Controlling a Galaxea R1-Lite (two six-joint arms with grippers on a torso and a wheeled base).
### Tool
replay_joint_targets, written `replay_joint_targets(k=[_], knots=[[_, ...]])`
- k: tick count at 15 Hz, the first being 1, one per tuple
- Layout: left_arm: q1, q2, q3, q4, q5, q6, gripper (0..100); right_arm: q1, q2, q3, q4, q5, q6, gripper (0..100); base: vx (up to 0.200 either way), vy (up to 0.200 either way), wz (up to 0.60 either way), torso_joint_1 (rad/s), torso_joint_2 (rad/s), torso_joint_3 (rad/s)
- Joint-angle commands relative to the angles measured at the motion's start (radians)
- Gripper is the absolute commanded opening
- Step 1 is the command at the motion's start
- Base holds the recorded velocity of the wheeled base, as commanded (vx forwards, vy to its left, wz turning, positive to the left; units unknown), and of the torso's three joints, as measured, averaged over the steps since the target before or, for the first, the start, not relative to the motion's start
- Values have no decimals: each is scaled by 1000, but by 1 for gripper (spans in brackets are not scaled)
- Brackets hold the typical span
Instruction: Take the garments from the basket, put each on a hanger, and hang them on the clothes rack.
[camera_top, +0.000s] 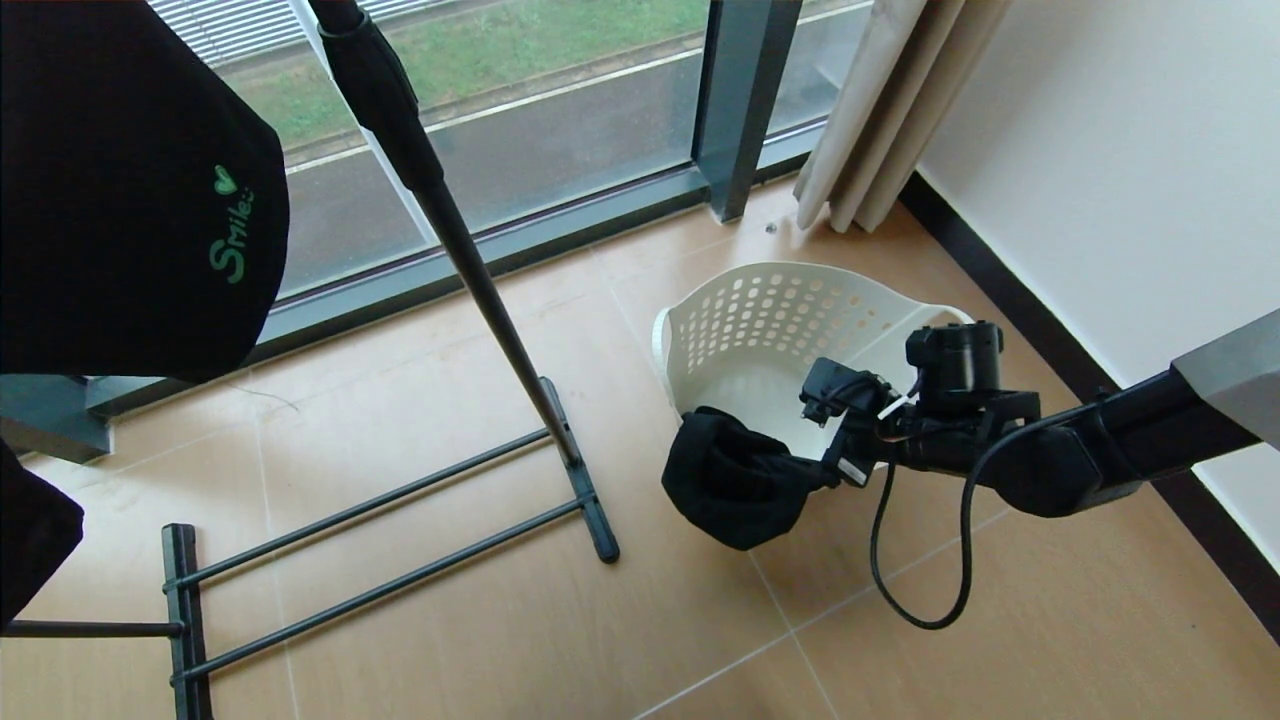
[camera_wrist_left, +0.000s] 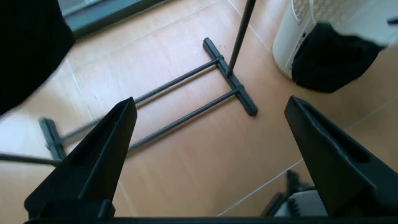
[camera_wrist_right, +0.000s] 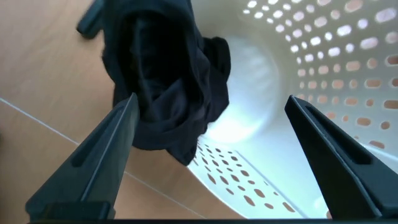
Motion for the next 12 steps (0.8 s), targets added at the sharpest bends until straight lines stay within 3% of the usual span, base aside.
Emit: replay_joint_targets(k=[1, 7, 10, 12], knots=[[1, 1, 0, 2, 0, -17, 100, -3, 28, -17, 0, -4, 0, 100, 0, 0, 0, 0, 0, 0], [1, 1, 0, 2, 6, -15, 100, -12, 53, -48, -4, -35, 0, 100, 0, 0, 0, 0, 0, 0], [-1, 1, 0, 2, 4, -11, 100, -12, 53, -49, -4, -33, 0, 100, 200, 0, 0, -7, 2, 4], [-1, 1, 0, 2, 4, -12, 100, -12, 62, -49, -5, -35, 1, 100, 0, 0, 0, 0, 0, 0]])
